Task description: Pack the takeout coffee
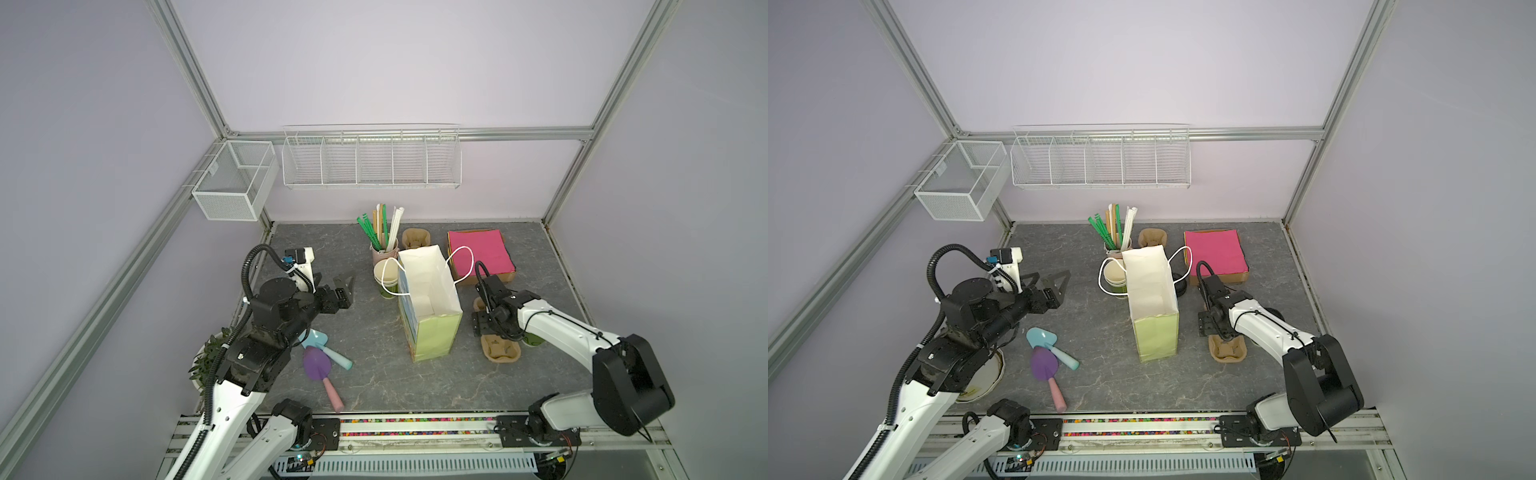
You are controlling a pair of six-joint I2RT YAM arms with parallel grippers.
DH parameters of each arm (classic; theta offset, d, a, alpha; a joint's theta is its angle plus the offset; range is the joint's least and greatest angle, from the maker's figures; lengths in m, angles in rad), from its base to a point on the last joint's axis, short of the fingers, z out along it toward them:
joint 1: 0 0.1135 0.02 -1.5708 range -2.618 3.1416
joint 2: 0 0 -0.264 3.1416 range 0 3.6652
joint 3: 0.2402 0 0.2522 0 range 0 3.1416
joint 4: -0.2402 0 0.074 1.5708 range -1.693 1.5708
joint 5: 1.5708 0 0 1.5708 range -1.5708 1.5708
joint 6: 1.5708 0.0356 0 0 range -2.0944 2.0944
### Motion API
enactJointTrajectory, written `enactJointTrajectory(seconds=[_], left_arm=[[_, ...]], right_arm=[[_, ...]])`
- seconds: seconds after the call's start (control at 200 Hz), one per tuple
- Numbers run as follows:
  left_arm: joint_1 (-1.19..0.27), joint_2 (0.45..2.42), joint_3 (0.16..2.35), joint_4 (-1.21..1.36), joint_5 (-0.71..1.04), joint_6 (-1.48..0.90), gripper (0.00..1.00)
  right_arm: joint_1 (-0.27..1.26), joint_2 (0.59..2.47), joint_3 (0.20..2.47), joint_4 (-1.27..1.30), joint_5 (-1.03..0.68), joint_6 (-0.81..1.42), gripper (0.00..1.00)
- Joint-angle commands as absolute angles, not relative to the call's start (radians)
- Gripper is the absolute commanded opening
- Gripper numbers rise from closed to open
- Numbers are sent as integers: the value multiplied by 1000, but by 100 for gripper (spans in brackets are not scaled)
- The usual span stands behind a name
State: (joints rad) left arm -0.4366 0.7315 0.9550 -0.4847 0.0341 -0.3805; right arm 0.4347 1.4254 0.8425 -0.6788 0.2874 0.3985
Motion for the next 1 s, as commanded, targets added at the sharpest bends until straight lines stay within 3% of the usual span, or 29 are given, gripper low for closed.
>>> enactJointTrajectory(seconds=[0.0,0.495,0.995], left_arm=[[-434,729,951,-489,39,-357,99],[-433,742,956,-492,39,-357,99],[-433,749,959,-496,44,-357,99]], right_arm=[[437,1430,819,-693,296,429,89],[384,1369,811,-679,317,411,89],[305,1408,801,-654,222,407,89]])
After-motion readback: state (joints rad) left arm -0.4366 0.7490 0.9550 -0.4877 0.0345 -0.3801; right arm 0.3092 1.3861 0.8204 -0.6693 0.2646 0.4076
